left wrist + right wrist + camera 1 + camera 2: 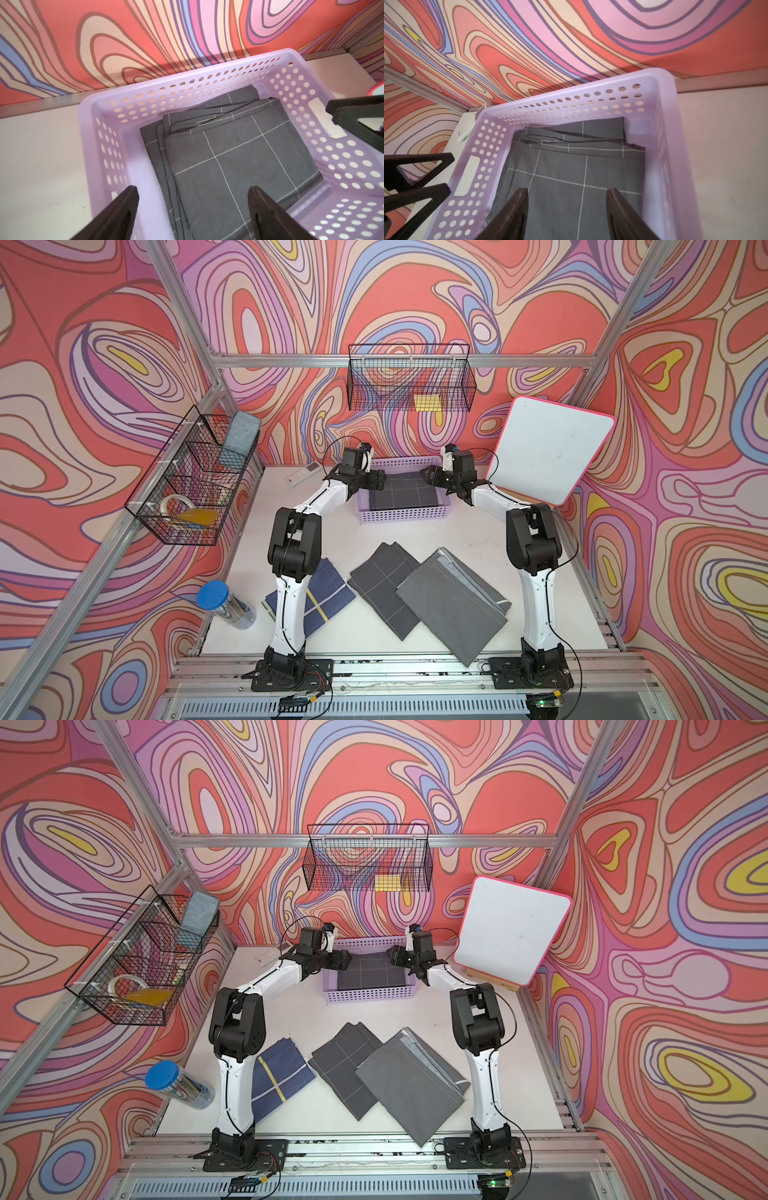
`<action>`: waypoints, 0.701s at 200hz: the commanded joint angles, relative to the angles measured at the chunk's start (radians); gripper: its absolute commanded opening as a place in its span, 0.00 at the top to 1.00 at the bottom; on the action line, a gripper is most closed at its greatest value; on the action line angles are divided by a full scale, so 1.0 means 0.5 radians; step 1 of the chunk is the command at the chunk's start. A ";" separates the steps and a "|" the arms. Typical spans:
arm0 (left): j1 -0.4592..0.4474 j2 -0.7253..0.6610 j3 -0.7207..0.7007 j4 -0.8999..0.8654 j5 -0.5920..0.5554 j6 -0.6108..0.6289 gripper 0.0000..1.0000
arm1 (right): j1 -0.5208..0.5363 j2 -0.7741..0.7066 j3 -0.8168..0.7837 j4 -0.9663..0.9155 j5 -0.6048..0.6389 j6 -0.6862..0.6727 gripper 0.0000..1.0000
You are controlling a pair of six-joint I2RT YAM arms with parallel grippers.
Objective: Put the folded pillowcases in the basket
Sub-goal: Place the pillowcase in the basket, then move the basket to the center of the board.
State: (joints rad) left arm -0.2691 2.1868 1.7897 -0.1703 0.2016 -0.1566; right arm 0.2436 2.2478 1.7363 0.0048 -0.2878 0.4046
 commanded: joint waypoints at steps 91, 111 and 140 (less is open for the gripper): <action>0.008 -0.751 -0.779 -0.094 -0.132 -0.308 0.01 | 0.007 -0.631 -0.429 -0.600 0.521 -0.059 0.35; 0.008 -0.795 -0.901 -0.078 -0.108 -0.342 0.01 | 0.007 -0.650 -0.460 -0.690 0.636 -0.098 0.35; 0.008 -0.765 -0.950 -0.104 -0.083 -0.389 0.01 | 0.001 -0.590 -0.403 -0.832 0.662 -0.140 0.37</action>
State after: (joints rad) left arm -0.2691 1.8103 1.3228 -0.2134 0.1543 -0.3161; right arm 0.2436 1.9396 1.5177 -0.3264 -0.0116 0.3706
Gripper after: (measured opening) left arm 0.991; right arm 0.642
